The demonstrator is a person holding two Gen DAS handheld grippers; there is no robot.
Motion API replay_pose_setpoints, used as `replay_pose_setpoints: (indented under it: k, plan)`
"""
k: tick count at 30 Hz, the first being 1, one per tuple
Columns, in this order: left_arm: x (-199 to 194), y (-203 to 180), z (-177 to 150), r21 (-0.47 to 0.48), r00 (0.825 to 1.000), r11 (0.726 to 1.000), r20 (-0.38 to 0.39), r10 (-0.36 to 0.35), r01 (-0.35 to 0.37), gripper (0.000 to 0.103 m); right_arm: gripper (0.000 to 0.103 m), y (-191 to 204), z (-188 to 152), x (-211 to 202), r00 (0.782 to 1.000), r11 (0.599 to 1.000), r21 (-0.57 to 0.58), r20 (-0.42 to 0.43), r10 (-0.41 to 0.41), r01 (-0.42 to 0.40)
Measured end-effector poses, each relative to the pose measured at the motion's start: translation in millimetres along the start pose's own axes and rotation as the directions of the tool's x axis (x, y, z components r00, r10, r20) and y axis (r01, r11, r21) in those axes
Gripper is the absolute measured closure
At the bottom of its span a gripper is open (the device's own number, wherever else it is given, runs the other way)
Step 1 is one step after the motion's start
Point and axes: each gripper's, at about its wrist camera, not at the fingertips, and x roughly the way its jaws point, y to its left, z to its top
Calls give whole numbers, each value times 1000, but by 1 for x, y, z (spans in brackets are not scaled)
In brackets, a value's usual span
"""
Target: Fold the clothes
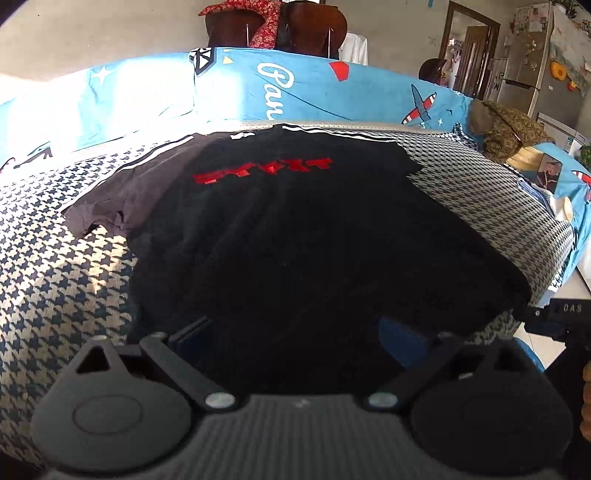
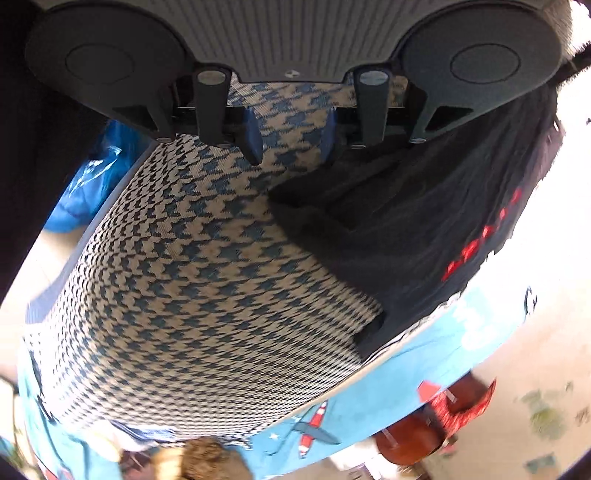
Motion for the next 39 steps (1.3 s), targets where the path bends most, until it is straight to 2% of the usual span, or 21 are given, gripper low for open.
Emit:
replay_pose_setpoints:
  k: [8,13,19,27,29,32,36,39]
  plan:
    - [2,-4,-4,13,1000,1000,-16,1,-1,4,68,-4,1,-7,998,998,30,31,53,-54]
    - [2,-2,-3,2,1000,1000,-21,2,-2,3,68,4,-1,-22,995,997,-14,69,71,-70]
    - [4,-7,-5,21,999,1000,-31,-19,20,1,68,6,3,-11,998,1000,-28,69,-6,8]
    - [6,-17,-10,63,997,996,-59,-56,60,1,68,8,10,6,997,1000,-7,80,-21,21]
    - [8,-21,-12,82,995,994,-73,-61,67,1,74,9,12,9,996,1000,-17,87,-23,25]
    - [10,-27,-15,110,993,991,-95,-68,79,1,90,13,15,17,996,999,-36,86,-25,28]
    - [12,-34,-19,142,991,986,-116,-73,89,1,93,22,17,17,991,995,-90,125,-40,52]
    - [14,-35,-21,153,991,986,-122,-49,67,1,94,33,22,12,978,984,-155,199,-59,91]
